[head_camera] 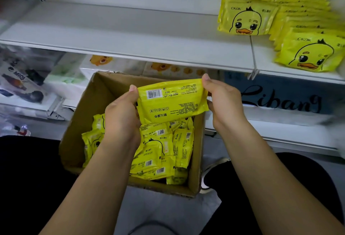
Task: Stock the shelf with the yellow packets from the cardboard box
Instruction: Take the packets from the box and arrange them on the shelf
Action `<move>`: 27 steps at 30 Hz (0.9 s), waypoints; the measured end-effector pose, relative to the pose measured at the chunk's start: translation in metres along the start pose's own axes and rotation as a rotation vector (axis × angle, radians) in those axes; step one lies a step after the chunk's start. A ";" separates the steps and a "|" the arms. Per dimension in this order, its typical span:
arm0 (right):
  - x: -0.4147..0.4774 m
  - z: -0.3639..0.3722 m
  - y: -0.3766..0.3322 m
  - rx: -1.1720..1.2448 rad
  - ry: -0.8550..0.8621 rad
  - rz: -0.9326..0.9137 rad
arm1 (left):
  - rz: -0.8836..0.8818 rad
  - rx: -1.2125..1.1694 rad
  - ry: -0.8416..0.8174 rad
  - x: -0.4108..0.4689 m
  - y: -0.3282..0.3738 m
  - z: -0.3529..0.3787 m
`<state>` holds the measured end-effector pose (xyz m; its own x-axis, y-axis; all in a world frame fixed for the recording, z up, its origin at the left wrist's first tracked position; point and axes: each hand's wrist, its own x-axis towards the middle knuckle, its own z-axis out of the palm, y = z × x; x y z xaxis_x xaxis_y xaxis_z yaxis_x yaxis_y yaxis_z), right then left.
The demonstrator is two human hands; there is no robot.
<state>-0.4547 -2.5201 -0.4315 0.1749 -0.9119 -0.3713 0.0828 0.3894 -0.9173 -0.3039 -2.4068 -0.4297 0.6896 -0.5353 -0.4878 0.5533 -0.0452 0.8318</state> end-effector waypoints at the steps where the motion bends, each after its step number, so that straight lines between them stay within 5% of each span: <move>1: 0.000 0.001 0.001 0.005 -0.008 -0.002 | -0.002 -0.012 0.024 -0.002 0.002 0.002; 9: 0.014 -0.013 0.009 -0.032 -0.304 0.104 | -0.113 -0.136 0.022 0.011 0.006 0.007; 12: 0.015 -0.014 0.011 -0.036 -0.258 0.073 | -0.176 -0.141 -0.087 0.019 0.006 0.003; 15: 0.016 -0.015 0.010 0.038 -0.158 0.087 | -0.217 0.095 -0.220 0.011 -0.003 -0.001; 18: 0.016 -0.017 0.008 0.046 -0.117 0.109 | -0.211 0.049 -0.177 0.001 -0.019 -0.007; 27: 0.017 -0.022 0.011 -0.581 -0.165 -0.160 | -0.179 0.229 -0.106 0.004 -0.020 -0.017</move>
<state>-0.4720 -2.5339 -0.4507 0.3578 -0.9030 -0.2379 -0.4184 0.0728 -0.9054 -0.3043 -2.3934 -0.4528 0.5316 -0.5860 -0.6115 0.5338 -0.3287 0.7791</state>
